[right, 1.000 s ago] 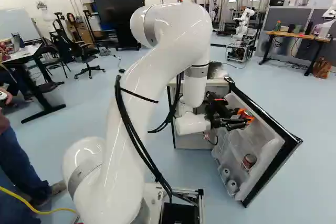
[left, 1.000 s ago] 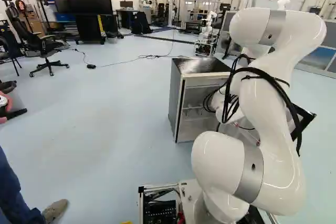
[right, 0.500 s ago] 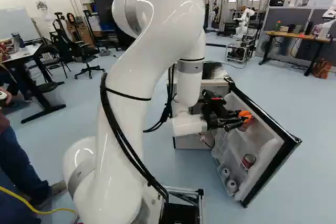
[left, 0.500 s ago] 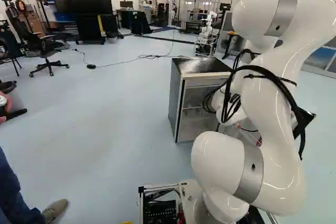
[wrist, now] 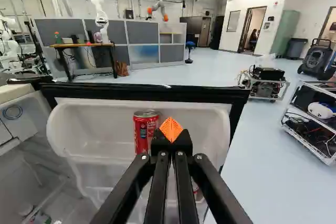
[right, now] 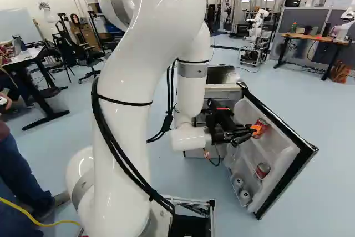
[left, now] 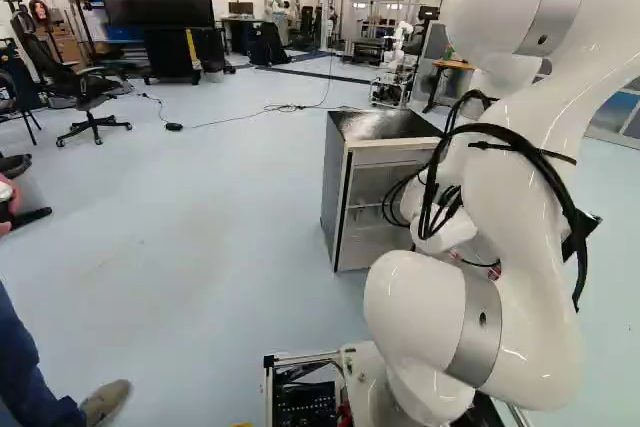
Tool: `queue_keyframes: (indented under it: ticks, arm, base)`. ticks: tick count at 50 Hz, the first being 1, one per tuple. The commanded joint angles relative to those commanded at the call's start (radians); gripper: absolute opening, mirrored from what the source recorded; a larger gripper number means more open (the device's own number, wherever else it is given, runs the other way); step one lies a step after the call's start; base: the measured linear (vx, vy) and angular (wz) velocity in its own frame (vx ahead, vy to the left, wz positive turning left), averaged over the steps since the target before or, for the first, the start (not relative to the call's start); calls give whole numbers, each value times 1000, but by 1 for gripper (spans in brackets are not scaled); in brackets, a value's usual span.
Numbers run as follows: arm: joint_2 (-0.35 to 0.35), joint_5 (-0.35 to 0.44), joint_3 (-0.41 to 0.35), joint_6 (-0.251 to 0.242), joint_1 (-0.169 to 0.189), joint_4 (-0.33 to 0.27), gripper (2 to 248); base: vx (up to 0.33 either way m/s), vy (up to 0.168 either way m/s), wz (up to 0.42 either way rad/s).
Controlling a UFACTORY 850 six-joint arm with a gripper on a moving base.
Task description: Grab a drink from the fridge
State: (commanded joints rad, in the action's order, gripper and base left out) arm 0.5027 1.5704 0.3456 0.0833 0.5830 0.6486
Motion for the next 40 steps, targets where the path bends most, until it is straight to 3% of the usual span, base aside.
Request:
queue_keyframes:
  ticks: [12, 40]
  arm:
    - [-39, 0, -62, 0, -2, 0, 23]
    - [-45, -44, -72, 0, -2, 0, 23]
  base:
    - [0, 0, 0]
    - [0, 0, 0]
